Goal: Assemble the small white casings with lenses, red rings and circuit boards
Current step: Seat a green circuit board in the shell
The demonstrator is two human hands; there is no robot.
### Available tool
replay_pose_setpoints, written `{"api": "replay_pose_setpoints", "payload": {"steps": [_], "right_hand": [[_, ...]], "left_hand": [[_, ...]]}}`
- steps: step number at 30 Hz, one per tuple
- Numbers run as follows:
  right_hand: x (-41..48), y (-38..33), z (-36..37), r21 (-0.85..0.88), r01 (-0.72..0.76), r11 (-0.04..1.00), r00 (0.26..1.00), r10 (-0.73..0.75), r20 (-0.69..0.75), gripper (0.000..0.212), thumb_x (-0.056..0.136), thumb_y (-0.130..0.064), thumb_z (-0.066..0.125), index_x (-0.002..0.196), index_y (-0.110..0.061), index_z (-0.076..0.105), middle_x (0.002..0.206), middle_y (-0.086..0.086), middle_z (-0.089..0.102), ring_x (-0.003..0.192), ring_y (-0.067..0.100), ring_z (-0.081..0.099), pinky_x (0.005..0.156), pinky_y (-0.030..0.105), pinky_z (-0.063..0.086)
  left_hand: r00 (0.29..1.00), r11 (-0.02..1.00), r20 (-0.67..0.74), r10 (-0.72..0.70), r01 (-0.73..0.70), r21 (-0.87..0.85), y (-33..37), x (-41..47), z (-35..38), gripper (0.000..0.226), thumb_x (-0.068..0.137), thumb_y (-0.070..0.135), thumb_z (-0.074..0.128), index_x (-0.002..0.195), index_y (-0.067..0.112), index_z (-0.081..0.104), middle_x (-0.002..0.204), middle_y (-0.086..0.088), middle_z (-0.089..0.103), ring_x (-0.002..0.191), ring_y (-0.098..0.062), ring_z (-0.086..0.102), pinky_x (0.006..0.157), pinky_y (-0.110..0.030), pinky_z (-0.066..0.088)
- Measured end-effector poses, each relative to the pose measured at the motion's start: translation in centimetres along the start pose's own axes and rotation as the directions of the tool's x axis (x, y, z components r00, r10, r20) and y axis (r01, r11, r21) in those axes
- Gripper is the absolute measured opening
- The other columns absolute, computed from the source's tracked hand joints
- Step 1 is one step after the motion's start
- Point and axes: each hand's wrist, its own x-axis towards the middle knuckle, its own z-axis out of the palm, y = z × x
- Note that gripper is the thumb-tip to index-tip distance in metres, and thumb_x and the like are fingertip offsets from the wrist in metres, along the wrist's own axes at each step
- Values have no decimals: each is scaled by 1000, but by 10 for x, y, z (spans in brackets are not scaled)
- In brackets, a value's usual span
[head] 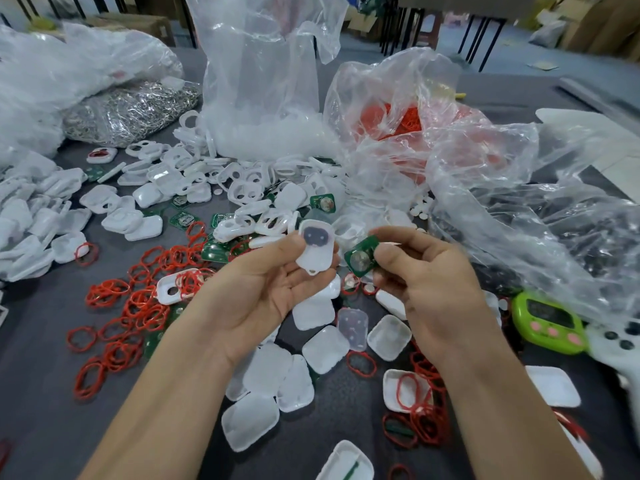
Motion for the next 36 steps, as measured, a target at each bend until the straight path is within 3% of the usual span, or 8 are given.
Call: {"api": "replay_pose_setpoints", "payload": {"steps": [9,15,19,22,24,28,33,36], "right_hand": [[-7,-10,-7,-79,199,977,976,-190,109,25,86,8,73,72,-13,75,65,8,71,53,16,61,52,21,52],[0,-2,-18,-261,204,944,979,-200,41,26,91,4,69,82,-19,76,66,-1,68,53,10,54,57,21,48],[-4,1,-21,-735,317,599,933,-335,130,21,84,-7,73,75,-26,73,64,-12,68,60,3,61,58,10,40],[-16,11,0,-902,335,273,913,-329,240,15,85,-18,69,86,-32,74,80,-7,67,77,14,62,67,26,42],[-21,17,10,-938,296,183,931,-274,240,20,87,-20,65,100,-33,73,90,-2,70,87,23,64,69,31,42],[-29,23,5,-942,226,248,964,-195,180,46,89,-13,66,129,-36,64,102,4,75,98,27,68,80,34,52],[-22,17,-4,-866,175,468,964,-260,54,32,91,-15,70,95,-36,48,81,-6,68,72,13,62,60,29,46],[-17,1,-11,-904,193,382,969,-220,114,25,84,-16,77,82,-34,60,75,-11,68,73,13,64,65,28,46]], "left_hand": [[996,987,64,-69,59,149,-14,0,14,40,83,23,66,116,3,75,124,-20,72,106,-27,74,86,-35,63],[999,995,22,-38,36,93,-11,-1,12,31,82,20,65,103,4,81,121,-20,73,100,-25,76,75,-32,63],[1000,998,5,-5,4,58,-4,-1,8,27,84,20,62,93,6,83,115,-20,75,104,-26,75,74,-30,63],[1000,999,10,-2,2,50,-2,-3,7,27,85,19,62,94,5,83,113,-20,75,103,-27,75,75,-30,63],[1000,999,8,-2,2,38,0,-4,6,28,85,19,62,95,3,82,113,-21,75,101,-27,76,74,-29,63],[1000,1000,-4,-1,1,-1,5,-5,5,29,84,18,61,94,1,81,111,-21,75,95,-27,77,71,-30,63],[1000,1000,12,8,-8,-2,6,-6,4,27,83,19,62,91,3,82,110,-20,76,96,-26,77,73,-30,63],[1000,1000,16,10,-10,6,6,-7,4,27,83,20,62,92,3,82,111,-20,76,97,-26,77,73,-30,63]]}}
